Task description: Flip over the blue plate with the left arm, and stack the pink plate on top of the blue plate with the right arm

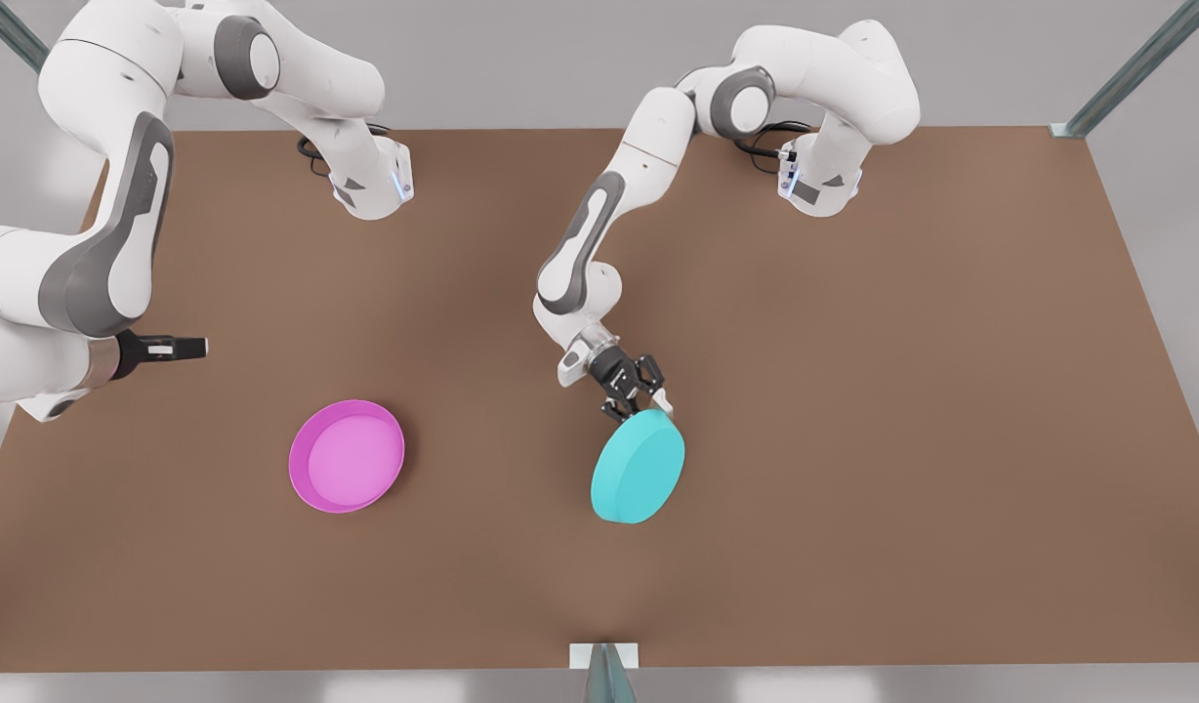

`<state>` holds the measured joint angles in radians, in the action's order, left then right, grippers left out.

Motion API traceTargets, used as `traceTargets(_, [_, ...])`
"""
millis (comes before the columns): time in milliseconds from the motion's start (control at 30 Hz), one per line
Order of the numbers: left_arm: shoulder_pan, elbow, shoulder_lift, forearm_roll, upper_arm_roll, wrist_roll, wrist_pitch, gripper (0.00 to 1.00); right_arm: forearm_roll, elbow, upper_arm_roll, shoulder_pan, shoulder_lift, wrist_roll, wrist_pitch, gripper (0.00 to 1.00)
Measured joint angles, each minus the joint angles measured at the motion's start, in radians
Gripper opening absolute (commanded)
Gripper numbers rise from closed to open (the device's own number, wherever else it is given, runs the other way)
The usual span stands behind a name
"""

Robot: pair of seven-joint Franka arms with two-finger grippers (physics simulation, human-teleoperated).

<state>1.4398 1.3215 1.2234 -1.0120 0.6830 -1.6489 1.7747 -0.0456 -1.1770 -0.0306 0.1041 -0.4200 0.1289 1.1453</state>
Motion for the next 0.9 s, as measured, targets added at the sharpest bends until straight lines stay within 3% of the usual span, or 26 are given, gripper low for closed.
traceTargets(133, [0.0,-0.205,-0.065,0.2,-0.164,-0.067,-0.047,0.87,-0.002,0.0,0.0,0.003,-0.002,0.0,0.0,1.0])
traceTargets(167, [0.002,-0.264,-0.141,0.324,-0.193,-0.08,-0.064,0.99,-0.003,0.0,-0.001,0.005,-0.005,0.0,0.001,1.0])
traceTargets(233, [-0.004,-0.309,-0.369,0.607,-0.221,-0.08,-0.126,1.0,-0.003,0.0,-0.004,0.018,-0.03,0.0,0.001,1.0])
traceTargets(267, [-0.055,-0.315,-0.485,0.74,-0.219,-0.065,-0.166,1.0,0.0,0.003,-0.005,0.049,-0.048,0.0,0.003,1.0])
traceTargets(333, [-0.306,-0.32,-0.689,0.965,-0.206,0.031,-0.313,1.0,0.004,0.041,-0.004,0.094,-0.057,0.0,0.011,1.0])
traceTargets(367, [-0.423,-0.319,-0.735,1.038,-0.134,0.105,-0.389,1.0,0.003,0.065,-0.003,0.094,-0.059,0.0,0.02,1.0])
traceTargets(400, [-0.5,-0.309,-0.75,1.095,-0.025,0.189,-0.452,1.0,0.003,0.073,-0.003,0.096,-0.062,0.001,0.037,1.0])
traceTargets(467, [-0.642,-0.238,-0.758,1.172,0.073,0.366,-0.526,1.0,-0.014,-0.021,-0.003,0.095,-0.076,0.0,0.121,1.0])
traceTargets(567, [-0.698,-0.159,-0.732,1.262,0.102,0.599,-0.56,1.0,-0.008,-0.241,-0.003,0.155,-0.139,0.0,0.336,1.0])
traceTargets(700, [-0.818,-0.12,-0.675,1.289,0.118,0.876,-0.577,1.0,0.1,-0.293,-0.001,0.216,-0.266,0.005,0.581,1.0])
traceTargets(733, [-0.828,-0.133,-0.673,1.289,0.118,0.935,-0.575,1.0,0.14,-0.31,-0.001,0.213,-0.279,0.006,0.624,1.0])
traceTargets(833, [-0.691,0.051,-0.81,1.287,0.151,1.068,-0.479,1.0,0.235,-0.343,0.036,0.197,-0.286,0.007,0.714,1.0])
traceTargets(900, [-0.664,0.018,-0.819,1.29,0.145,1.125,-0.444,1.0,0.275,-0.371,0.067,0.179,-0.278,0.001,0.753,1.0])
